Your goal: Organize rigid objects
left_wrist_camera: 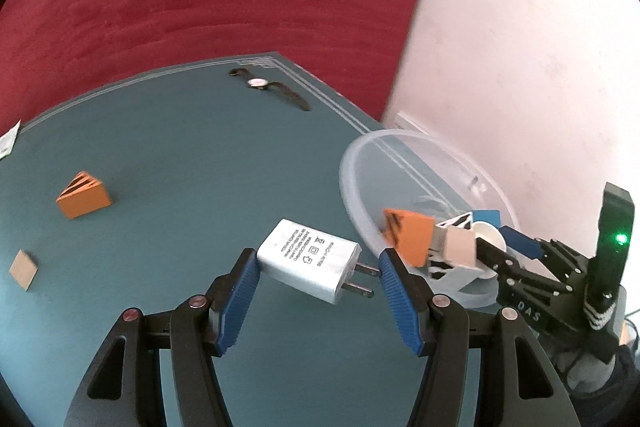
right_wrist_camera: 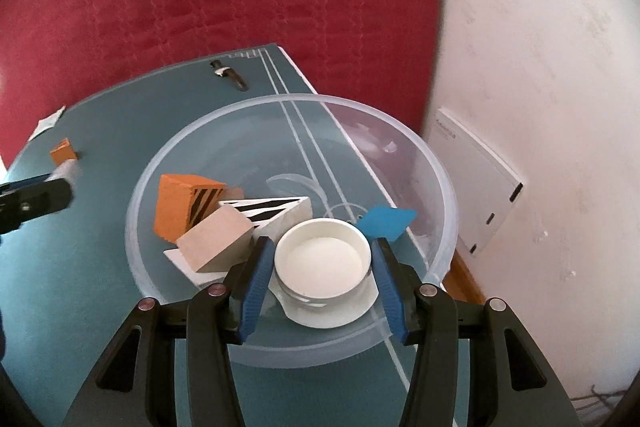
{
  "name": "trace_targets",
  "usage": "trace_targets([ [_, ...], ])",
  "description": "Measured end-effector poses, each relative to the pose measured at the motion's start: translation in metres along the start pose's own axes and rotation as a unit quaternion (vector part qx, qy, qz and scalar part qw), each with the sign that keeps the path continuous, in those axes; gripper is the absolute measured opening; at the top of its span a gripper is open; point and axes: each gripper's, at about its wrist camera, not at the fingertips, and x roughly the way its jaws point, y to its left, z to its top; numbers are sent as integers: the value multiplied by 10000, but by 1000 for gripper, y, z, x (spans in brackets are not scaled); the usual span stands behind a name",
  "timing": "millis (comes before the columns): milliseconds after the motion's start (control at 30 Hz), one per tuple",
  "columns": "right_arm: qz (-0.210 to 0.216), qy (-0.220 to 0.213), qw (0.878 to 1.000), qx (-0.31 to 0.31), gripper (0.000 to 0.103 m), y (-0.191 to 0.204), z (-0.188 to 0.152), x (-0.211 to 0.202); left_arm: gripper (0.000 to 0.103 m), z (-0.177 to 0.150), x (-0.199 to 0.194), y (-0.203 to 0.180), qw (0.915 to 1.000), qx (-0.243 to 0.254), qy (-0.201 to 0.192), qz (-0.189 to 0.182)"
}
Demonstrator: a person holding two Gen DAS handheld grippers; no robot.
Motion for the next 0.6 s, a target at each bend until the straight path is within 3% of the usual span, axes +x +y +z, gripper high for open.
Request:
trace_targets([
  [367,162,-199,9990,367,54,-18,2,-6,65,31,28,-50,9988,466,-62,-125],
  [600,178,-359,9985,364,54,-17,0,-8,72,21,23,-42,9995,311,-7,-66],
])
